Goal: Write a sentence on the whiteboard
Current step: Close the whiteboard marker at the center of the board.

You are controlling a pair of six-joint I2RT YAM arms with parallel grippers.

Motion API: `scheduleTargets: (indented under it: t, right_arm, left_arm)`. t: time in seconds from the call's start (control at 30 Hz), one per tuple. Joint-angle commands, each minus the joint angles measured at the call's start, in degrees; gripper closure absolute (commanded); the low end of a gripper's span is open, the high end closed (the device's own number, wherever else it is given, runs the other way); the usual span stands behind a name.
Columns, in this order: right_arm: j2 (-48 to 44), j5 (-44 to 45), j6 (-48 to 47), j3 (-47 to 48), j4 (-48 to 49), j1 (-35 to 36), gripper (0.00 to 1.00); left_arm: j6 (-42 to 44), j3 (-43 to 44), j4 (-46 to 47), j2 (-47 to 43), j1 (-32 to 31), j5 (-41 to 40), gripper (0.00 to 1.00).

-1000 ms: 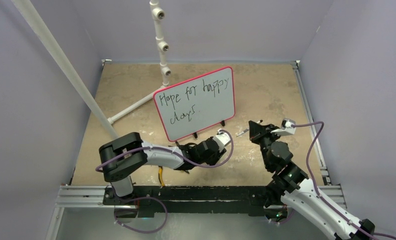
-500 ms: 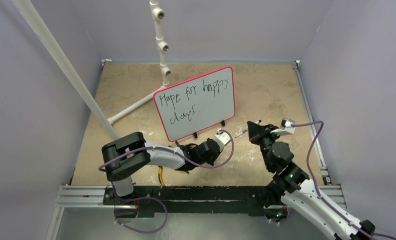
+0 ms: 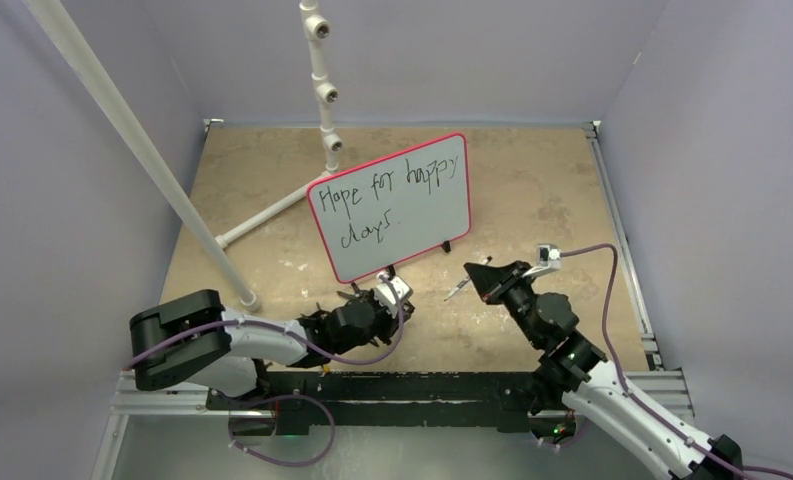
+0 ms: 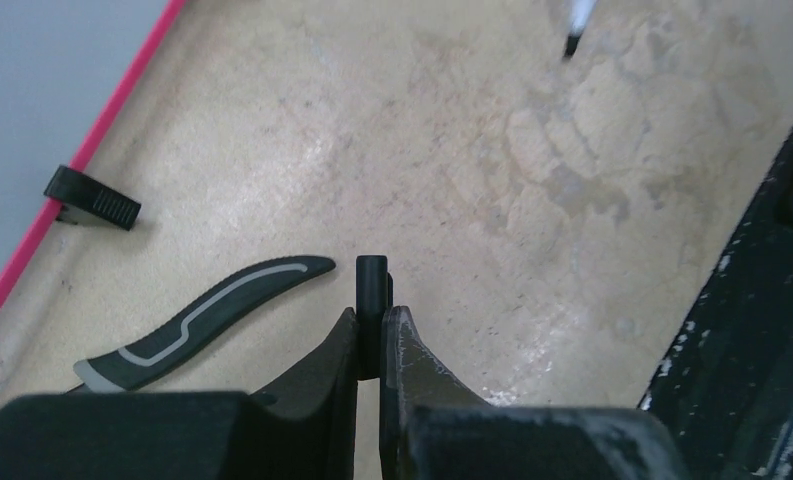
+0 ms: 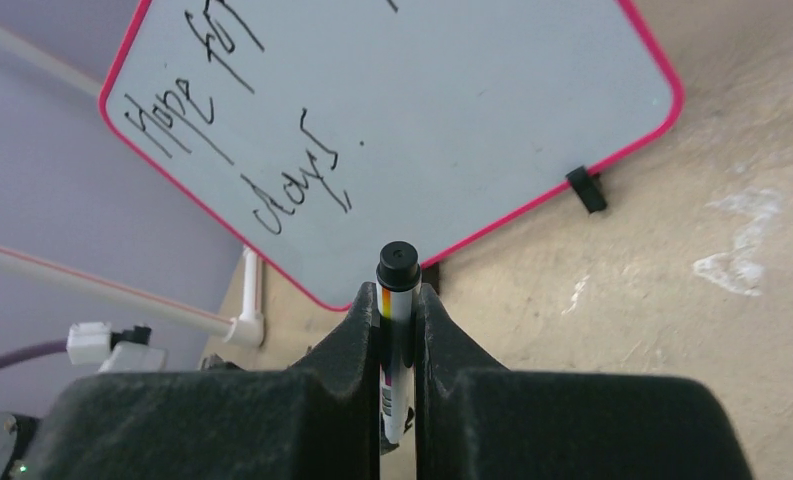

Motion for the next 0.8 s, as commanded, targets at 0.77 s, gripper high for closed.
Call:
scheduleTargets:
  t: [0.77]
  right_arm:
    - [13.94,-13.73,6.28,-6.42,26.84,-0.15,1.0]
  left_arm:
    - [-2.01,-5.63,17.64,-6.24,-0.54,9.14,1.0]
